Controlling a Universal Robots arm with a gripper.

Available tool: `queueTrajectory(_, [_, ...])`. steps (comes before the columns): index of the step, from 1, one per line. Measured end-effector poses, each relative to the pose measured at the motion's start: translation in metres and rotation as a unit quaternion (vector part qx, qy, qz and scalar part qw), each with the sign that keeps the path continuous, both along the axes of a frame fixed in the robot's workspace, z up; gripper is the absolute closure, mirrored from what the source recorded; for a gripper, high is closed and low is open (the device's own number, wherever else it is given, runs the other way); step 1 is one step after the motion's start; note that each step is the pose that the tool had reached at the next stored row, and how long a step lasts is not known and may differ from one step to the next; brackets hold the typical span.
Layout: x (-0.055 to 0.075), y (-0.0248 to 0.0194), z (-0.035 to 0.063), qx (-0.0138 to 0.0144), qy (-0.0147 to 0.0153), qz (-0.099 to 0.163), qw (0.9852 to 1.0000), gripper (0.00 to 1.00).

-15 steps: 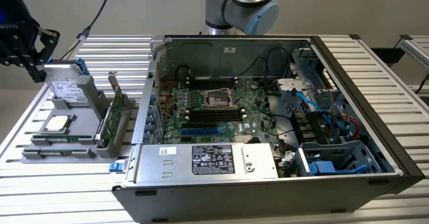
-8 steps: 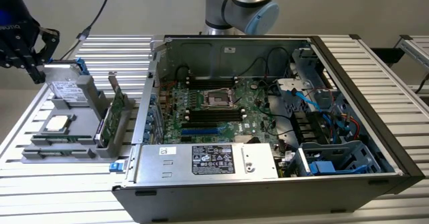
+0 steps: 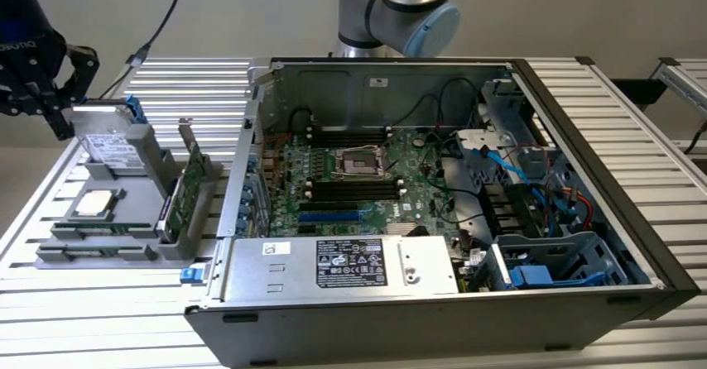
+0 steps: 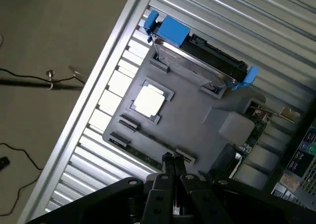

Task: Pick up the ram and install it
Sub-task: 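Pick up the ram and move it above insertion slot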

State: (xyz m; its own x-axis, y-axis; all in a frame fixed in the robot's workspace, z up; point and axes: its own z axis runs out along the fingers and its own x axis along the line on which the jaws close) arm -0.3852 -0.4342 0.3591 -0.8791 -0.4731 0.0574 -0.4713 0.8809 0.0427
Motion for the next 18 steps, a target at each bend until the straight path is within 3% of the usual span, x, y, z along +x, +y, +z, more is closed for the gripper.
queueTrajectory(5, [0.0000, 0.0000, -0.0013, 0.0000, 0.0001, 0.047, 0.9989, 0.90])
queueTrajectory(10, [0.0000, 0.0000, -0.0025, 0.0000, 0.0000, 0.091, 0.9958, 0.90])
queueTrajectory(14, [0.0000, 0.0000, -0.0033, 0.0000, 0.0000, 0.127, 0.9919, 0.90])
queueTrajectory(18, [0.0000, 0.0000, -0.0040, 0.0000, 0.0000, 0.166, 0.9862, 0.90])
